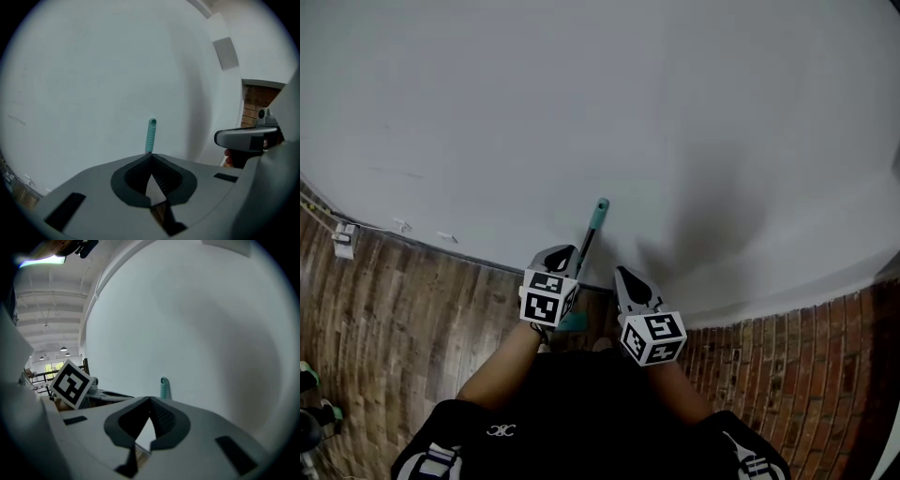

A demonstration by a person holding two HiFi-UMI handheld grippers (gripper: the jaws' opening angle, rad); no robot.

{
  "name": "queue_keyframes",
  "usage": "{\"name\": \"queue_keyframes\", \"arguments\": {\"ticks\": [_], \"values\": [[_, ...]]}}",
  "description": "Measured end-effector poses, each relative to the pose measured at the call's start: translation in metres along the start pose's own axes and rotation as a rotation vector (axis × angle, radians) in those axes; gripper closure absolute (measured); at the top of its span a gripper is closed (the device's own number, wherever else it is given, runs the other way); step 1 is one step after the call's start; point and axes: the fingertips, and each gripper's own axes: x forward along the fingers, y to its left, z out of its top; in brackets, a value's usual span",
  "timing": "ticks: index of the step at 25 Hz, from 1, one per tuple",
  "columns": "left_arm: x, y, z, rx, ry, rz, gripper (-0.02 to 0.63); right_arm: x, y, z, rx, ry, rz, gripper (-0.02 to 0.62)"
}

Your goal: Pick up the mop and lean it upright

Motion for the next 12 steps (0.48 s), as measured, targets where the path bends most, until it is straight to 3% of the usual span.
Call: {"name": "queue_keyframes", "arguments": {"ticks": [4, 5, 12], "values": [[0.02, 0.002, 0.006, 0.029, -0.003, -0.02, 0.601, 0.002, -0.007, 0.012, -0.013, -0.012, -0.021, 0.581], [0.026, 0.001, 0.008, 0.04, 0.002, -0.026, 0.544, 0.001, -0.011, 0.015, -0.014, -0.022, -0.029, 0.581], [0.082, 0.003, 0.027, 0.108, 0.038, -0.017, 0.528, -0.024, -0.061, 0.007, 0.027, -0.016, -0.137, 0.581]]}}
